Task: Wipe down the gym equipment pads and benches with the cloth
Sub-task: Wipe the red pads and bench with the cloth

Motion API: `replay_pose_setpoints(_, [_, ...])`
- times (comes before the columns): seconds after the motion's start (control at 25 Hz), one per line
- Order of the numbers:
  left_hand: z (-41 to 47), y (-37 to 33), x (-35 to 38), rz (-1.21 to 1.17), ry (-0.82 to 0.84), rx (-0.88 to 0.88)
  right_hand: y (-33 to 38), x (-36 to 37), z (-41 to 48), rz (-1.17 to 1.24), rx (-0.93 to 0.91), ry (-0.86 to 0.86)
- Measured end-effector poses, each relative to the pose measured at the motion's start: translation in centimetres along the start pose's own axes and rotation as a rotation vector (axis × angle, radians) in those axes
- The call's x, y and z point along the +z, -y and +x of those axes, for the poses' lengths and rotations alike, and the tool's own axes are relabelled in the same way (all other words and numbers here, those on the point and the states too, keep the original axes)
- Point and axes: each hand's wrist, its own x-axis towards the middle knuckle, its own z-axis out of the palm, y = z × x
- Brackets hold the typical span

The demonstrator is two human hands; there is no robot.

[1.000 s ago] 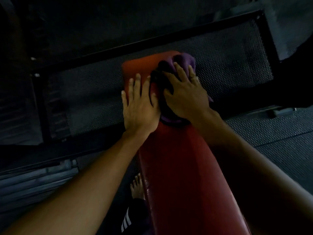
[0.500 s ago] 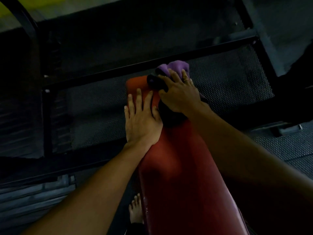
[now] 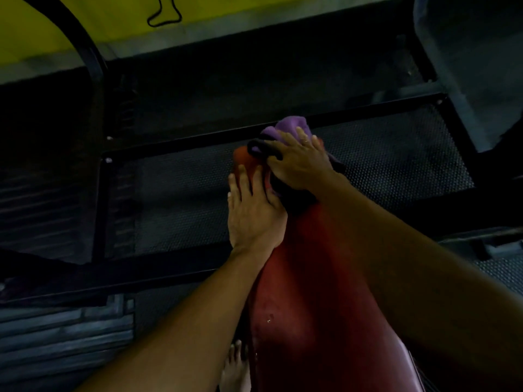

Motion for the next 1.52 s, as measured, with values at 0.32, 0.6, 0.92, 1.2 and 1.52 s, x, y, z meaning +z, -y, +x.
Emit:
replay_pose_setpoints(0.32, [-1.4, -0.5, -0.9, -0.166, 0.039, -0.207, -0.9, -0.5, 0.3, -0.021, 0.031, -0.018])
replay_pose_setpoints(0.6, [-4.6, 0.4, -1.1, -0.223, 0.105, -0.282, 1.7, 1.5, -3.5, 0.067, -0.302, 0.038])
replay_pose_setpoints(0.92, [-7.8, 1.3, -0.3, -0.322, 0.018, -0.247, 5.2, 2.1, -1.7, 0.006, -0.129, 0.018])
replay_pose_setpoints(1.2, [-12.4, 2.2, -0.2, -0.564, -0.05, -0.209, 5.1, 3.6, -10.9, 0.072, -0.253, 0.013])
replay_pose_setpoints(1.52, [-14.0, 2.8, 0.3, -0.64, -0.041, -0.184, 4.9, 2.5, -14.1, 0.109, -0.08, -0.012])
